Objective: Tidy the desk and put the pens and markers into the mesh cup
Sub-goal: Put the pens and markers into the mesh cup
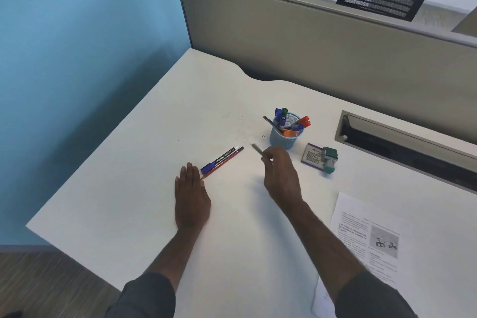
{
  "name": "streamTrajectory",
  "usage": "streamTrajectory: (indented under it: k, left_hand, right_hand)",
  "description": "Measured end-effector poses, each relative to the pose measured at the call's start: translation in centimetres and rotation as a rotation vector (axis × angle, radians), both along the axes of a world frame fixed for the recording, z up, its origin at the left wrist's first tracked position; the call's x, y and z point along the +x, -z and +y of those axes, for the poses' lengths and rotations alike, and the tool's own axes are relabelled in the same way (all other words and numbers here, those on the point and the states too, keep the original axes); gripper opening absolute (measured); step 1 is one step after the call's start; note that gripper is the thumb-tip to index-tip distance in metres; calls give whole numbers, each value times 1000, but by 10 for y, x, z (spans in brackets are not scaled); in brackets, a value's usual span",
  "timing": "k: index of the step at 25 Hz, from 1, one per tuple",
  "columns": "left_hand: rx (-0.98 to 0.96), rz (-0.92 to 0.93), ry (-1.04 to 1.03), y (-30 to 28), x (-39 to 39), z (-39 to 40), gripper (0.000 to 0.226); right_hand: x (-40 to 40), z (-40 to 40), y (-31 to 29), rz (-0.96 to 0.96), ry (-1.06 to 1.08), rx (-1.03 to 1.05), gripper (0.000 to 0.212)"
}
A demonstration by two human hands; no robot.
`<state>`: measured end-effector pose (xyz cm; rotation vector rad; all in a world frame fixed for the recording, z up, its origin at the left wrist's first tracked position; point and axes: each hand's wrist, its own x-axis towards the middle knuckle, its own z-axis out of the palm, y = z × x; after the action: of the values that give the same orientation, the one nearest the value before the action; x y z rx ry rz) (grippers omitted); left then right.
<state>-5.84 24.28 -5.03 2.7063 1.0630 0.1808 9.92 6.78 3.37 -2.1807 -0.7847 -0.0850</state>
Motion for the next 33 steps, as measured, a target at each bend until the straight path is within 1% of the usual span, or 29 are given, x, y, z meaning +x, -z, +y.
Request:
streamTrajectory:
  k: [2, 4, 5, 7, 9, 11, 15, 19, 26, 33]
  left_hand:
    - [-7, 0, -3, 0, 0, 0, 49]
    - [-5, 5, -4, 1, 0, 0, 49]
    - [-5, 5, -5, 1, 0, 1, 49]
    - [-5, 1, -3, 1, 1, 1, 49]
    - [-6, -4, -1, 1, 1, 1, 49]
    - [-4, -15, -4, 1, 0, 1, 48]
    - [6, -30, -1, 1, 0, 1, 52]
    - [-1, -31, -5, 2, 1, 2, 48]
    - [2, -16, -2, 2, 0, 2, 48]
    - [1, -8, -10, 0, 0, 1, 48]
  right_hand:
    - [14, -5, -9, 30, 69, 59, 17]
    - [30, -10, -22, -11, 83, 128, 25]
    - [38, -11, -30, -43, 87, 171, 25]
    - [53, -14, -45, -82, 127, 276, 19]
    - [67, -14, -57, -43, 185, 400, 15]
    - [76, -12, -65, -6, 224, 454, 14]
    - [86, -8, -68, -10, 244, 375, 17]
    - [83, -5, -60, 37, 233, 291, 14]
    - [79, -3, -37, 106, 223, 135, 14]
    - [75, -2, -25, 190, 220, 44, 12]
